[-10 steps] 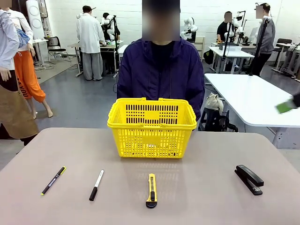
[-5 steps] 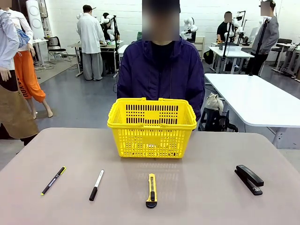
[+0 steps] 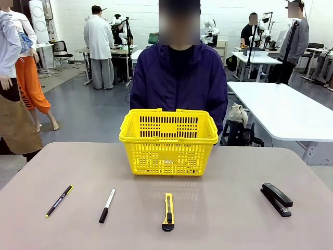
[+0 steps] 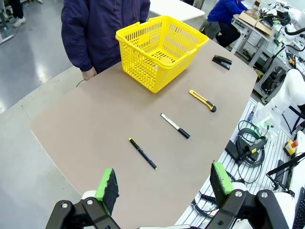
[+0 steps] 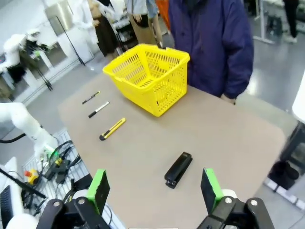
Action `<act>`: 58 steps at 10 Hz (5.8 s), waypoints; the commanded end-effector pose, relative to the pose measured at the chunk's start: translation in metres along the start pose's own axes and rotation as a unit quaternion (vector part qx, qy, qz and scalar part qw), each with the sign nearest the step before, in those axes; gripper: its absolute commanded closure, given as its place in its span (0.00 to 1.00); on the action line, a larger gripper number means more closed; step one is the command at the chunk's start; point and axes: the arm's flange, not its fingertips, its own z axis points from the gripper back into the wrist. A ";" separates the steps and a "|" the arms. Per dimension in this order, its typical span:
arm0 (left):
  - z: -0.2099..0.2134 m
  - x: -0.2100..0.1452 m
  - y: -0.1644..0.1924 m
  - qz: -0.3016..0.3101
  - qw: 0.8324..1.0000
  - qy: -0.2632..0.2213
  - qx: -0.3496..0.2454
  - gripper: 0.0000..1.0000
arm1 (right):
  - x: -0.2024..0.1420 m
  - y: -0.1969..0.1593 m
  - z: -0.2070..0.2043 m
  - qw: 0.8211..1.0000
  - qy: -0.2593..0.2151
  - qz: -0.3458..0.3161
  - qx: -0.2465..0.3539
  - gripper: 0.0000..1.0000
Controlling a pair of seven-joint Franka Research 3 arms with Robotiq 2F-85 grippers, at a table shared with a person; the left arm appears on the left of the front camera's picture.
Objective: Place the items the person wants into the basket.
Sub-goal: Pick up the item the person points to and place it in the Market Basket.
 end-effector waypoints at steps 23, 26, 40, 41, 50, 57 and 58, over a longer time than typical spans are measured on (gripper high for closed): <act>0.001 0.000 0.000 -0.010 1.000 -0.007 -0.002 0.00 | -0.001 -0.007 -0.001 1.000 -0.008 0.000 0.005 0.00; 0.001 0.000 0.000 -0.010 1.000 -0.007 -0.002 0.00 | -0.001 -0.007 -0.001 1.000 -0.008 0.000 0.005 0.00; -0.108 0.139 -0.161 -0.219 0.947 0.221 -0.078 0.00 | -0.001 -0.007 -0.001 1.000 -0.008 0.000 0.005 0.00; -0.137 0.146 -0.176 -0.216 0.938 0.257 -0.091 0.00 | -0.001 -0.007 -0.001 1.000 -0.008 0.000 0.005 0.00; -0.369 0.109 -0.267 -0.009 0.919 0.347 0.184 0.00 | -0.001 -0.007 -0.001 1.000 -0.008 0.000 0.005 0.00; -0.394 0.094 -0.268 -0.005 0.917 0.343 0.203 0.00 | -0.001 -0.007 -0.001 1.000 -0.008 0.000 0.005 0.00; -0.394 0.094 -0.268 -0.005 0.917 0.343 0.203 0.00 | -0.001 -0.007 -0.001 1.000 -0.008 0.000 0.005 0.00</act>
